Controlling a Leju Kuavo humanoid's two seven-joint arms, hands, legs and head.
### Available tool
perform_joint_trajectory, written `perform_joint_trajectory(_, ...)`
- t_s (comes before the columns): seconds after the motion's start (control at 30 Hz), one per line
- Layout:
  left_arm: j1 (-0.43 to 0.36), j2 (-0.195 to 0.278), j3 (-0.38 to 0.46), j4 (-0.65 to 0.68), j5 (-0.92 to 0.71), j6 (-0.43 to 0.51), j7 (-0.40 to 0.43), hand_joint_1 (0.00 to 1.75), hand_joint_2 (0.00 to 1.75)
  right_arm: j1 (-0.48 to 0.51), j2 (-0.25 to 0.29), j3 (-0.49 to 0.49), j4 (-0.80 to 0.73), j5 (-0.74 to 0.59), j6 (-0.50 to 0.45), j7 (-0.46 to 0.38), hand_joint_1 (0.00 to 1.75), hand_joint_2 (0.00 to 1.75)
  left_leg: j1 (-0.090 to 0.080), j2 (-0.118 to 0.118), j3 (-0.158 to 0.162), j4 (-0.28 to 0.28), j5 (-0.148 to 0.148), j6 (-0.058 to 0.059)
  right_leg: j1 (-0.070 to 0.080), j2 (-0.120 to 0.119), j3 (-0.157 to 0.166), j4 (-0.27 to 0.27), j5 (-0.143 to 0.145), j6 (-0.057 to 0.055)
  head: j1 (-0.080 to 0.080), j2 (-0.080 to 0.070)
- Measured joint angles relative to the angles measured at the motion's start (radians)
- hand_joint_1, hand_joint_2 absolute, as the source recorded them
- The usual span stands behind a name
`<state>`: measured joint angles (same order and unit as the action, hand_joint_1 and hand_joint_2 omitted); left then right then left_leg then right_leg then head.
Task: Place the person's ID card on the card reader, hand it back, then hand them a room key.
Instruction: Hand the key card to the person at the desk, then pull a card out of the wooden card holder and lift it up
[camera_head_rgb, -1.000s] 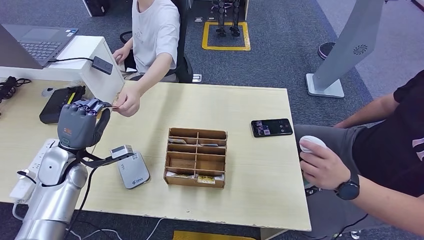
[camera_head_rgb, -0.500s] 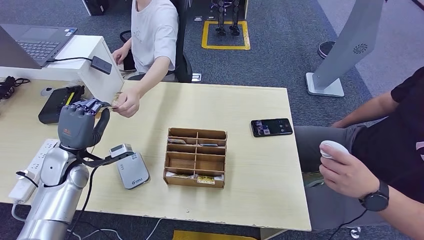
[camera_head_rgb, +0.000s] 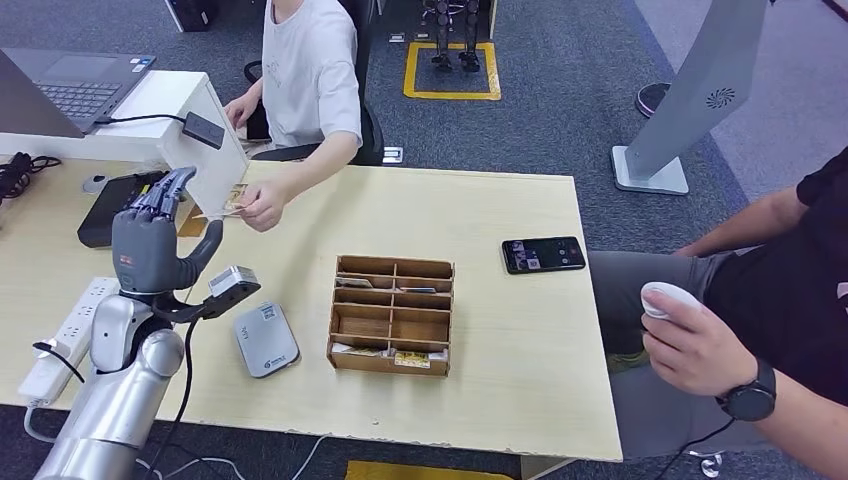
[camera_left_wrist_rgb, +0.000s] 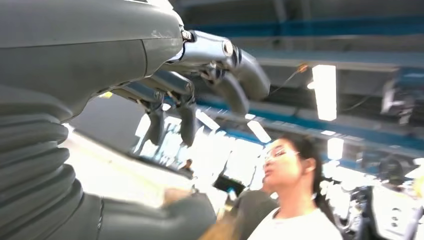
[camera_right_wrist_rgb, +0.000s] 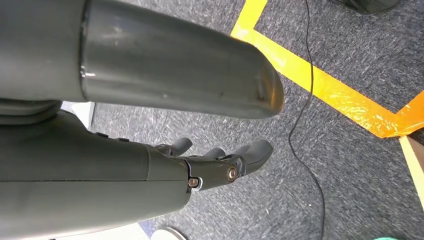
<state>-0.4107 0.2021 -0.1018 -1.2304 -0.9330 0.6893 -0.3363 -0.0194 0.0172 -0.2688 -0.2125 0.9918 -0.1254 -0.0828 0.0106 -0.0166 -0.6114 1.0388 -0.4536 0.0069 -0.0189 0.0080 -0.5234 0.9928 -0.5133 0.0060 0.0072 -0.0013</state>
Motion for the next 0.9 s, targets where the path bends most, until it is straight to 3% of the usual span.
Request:
perform_joint_trajectory(0.27, 0.02, 0.074, -0.136, -0.05, 0.128, -0.088, 0.083, 0.0, 1.75, 0.01, -0.002, 0.024, -0.001, -0.018, -0.016, -0.001, 0.0, 0.0, 0.0, 0.0, 0.0, 0.0, 0.0, 0.0, 0.0, 0.0, 0.0, 0.0, 0.0, 0.0, 0.0, 0.0)
perform_joint_trajectory(0.53, 0.022, 0.1, -0.152, -0.073, 0.138, -0.062, 0.086, 0.0, 1.75, 0.02, -0.002, 0.025, -0.003, -0.061, -0.026, -0.012, 0.0, 0.0, 0.0, -0.001, 0.0, 0.0, 0.0, 0.0, 0.0, -0.001, 0.0, 0.0, 0.0, 0.0, 0.0, 0.0)
perform_joint_trajectory(0.6, 0.023, 0.099, -0.153, -0.076, 0.168, -0.095, 0.077, 0.0, 1.75, 0.022, -0.003, 0.034, -0.003, -0.046, -0.036, -0.009, 0.0, 0.0, 0.0, 0.0, 0.0, 0.0, 0.0, 0.0, 0.0, 0.0, 0.0, 0.0, 0.0, 0.0, 0.0, 0.0)
perform_joint_trajectory(0.67, 0.031, 0.101, -0.161, -0.096, 0.253, -0.21, 0.043, 0.0, 1.75, 0.024, -0.005, 0.046, -0.002, -0.037, -0.04, -0.001, 0.0, 0.0, 0.0, 0.0, 0.0, 0.0, 0.0, 0.0, 0.0, 0.0, 0.0, 0.0, 0.0, 0.0, 0.0, 0.0)
perform_joint_trajectory(0.8, 0.095, 0.126, -0.238, -0.245, 0.449, -0.557, -0.082, 0.0, 1.75, 0.031, -0.008, 0.051, 0.01, -0.047, -0.036, 0.008, 0.0, 0.0, 0.0, 0.0, -0.001, 0.0, 0.0, 0.0, 0.0, 0.0, 0.0, 0.0, 0.0, 0.0, 0.0, 0.0)
perform_joint_trajectory(0.9, 0.149, 0.144, -0.323, -0.376, 0.501, -0.67, -0.124, 0.0, 1.75, 0.04, -0.008, 0.061, 0.017, -0.038, -0.044, 0.006, 0.0, 0.0, -0.001, 0.0, -0.002, 0.0, -0.001, 0.001, 0.0, 0.0, 0.0, -0.001, 0.0, 0.0, 0.0, 0.0)
